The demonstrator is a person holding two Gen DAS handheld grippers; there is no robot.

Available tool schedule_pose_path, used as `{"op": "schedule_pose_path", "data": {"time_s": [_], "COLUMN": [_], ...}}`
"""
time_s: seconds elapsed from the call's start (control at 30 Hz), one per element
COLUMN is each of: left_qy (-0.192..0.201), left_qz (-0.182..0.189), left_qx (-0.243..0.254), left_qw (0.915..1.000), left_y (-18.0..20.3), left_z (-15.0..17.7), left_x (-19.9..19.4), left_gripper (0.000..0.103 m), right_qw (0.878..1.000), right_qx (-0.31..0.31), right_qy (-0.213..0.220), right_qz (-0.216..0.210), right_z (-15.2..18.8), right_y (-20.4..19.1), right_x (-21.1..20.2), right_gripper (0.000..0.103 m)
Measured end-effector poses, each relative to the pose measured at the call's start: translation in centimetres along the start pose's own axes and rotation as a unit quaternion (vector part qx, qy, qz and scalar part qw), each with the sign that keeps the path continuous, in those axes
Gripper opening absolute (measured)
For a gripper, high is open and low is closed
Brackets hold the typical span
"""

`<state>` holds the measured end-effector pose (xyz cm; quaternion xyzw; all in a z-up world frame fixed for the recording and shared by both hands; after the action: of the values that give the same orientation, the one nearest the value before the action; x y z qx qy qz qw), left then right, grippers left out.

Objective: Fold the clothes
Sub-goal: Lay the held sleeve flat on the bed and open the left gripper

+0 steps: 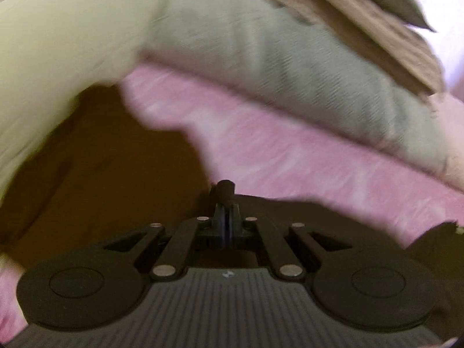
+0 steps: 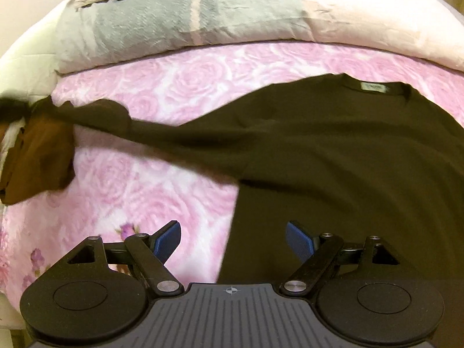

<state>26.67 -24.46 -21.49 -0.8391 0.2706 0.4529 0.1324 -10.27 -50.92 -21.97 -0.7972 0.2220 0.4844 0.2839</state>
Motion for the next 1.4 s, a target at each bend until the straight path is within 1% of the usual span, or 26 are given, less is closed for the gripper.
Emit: {"op": "schedule_pose_path", "data": {"time_s": [0.03,0.13,0.2,0.27,0.3,0.4,0.53,0.63,0.7,0.77,0.83,0.9,0.93,1.03,1.1,1.17,1.27,1.33,1.4], "left_qy": [-0.012,-0.051,-0.063,-0.072,-0.076,-0.084,-0.100,-0.095,-0.087,-0.078,-0.065,-0.054,-0.048,-0.032,-0.024,-0.021,-0.020,-0.022,-0.024], "left_qz": [-0.011,-0.012,-0.014,-0.021,-0.024,-0.047,-0.055,-0.049,-0.036,-0.011,0.015,0.038,0.049,0.081,0.102,0.125,0.145,0.149,0.153], "left_qx": [-0.013,-0.030,-0.032,-0.036,-0.038,-0.038,-0.025,-0.012,0.007,0.030,0.057,0.089,0.104,0.150,0.182,0.212,0.254,0.281,0.308], "left_qw": [0.9998,0.9982,0.9974,0.9965,0.9961,0.9946,0.9931,0.9942,0.9956,0.9964,0.9961,0.9939,0.9923,0.9849,0.9778,0.9691,0.9560,0.9477,0.9388], "left_y": [-1.0,-1.3,-0.6,-0.4,-0.4,-1.2,-1.7,-1.1,0.2,2.3,5.0,8.1,9.8,15.3,19.2,23.4,29.8,34.1,38.4], "left_z": [1.7,6.4,8.6,9.9,10.4,11.3,12.6,12.1,11.3,10.3,9.2,8.2,7.8,6.6,6.0,5.4,4.7,4.6,4.5], "left_x": [-0.8,-1.2,-1.0,-0.6,-0.5,-1.0,-1.8,-2.3,-2.4,-2.3,-2.3,-2.5,-2.7,-3.4,-3.9,-4.1,-3.7,-3.1,-2.5], "left_gripper": [0.001,0.001,0.001,0.001,0.001,0.000,0.000,0.000,0.000,0.005,0.005,0.010,0.015,0.020,0.023,0.026,0.027,0.028,0.031], "right_qw": [1.000,1.000,0.999,0.999,0.999,0.999,0.999,0.999,0.998,0.995,0.991,0.987,0.985,0.977,0.972,0.971,0.976,0.984,0.991], "right_qx": [-0.001,-0.005,-0.016,-0.025,-0.026,-0.021,0.010,0.042,0.066,0.094,0.125,0.150,0.159,0.185,0.201,0.206,0.174,0.130,0.069], "right_qy": [-0.002,-0.013,-0.018,-0.022,-0.024,-0.026,-0.031,-0.024,-0.016,-0.006,0.008,0.025,0.033,0.056,0.067,0.075,0.081,0.084,0.085], "right_qz": [-0.004,-0.017,-0.021,-0.023,-0.022,-0.016,-0.003,0.009,0.019,0.031,0.044,0.057,0.064,0.085,0.098,0.100,0.101,0.091,0.071], "right_z": [-0.2,-0.5,-0.3,0.1,0.3,1.2,2.4,2.8,3.1,3.3,3.5,3.7,3.8,4.2,4.3,4.1,2.7,1.0,-1.5], "right_y": [-0.2,-1.0,-1.5,-1.7,-1.6,-0.8,1.0,2.7,4.0,5.7,7.5,9.7,10.8,14.4,17.3,20.4,24.9,27.3,29.4], "right_x": [0.3,1.0,1.2,1.1,1.0,0.3,-0.7,-1.8,-2.6,-3.7,-5.1,-6.8,-7.6,-10.2,-11.8,-12.9,-13.4,-13.0,-11.9], "right_gripper": [0.083,0.083,0.083,0.083,0.083,0.083,0.083,0.083,0.083,0.083,0.083,0.083,0.083,0.083,0.083,0.083,0.083,0.083,0.083]}}
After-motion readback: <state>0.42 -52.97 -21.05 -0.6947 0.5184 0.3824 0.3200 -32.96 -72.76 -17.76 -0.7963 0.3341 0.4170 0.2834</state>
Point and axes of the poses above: each gripper's, at about its wrist camera, not at the fingertips, and x roughly the way its jaws point, y to its right, z to its underside, the point moved 5 cm from there along x, roughly the way its jaws point, and after that the axes turned 9 degrees about x, right-handed, at the moved point
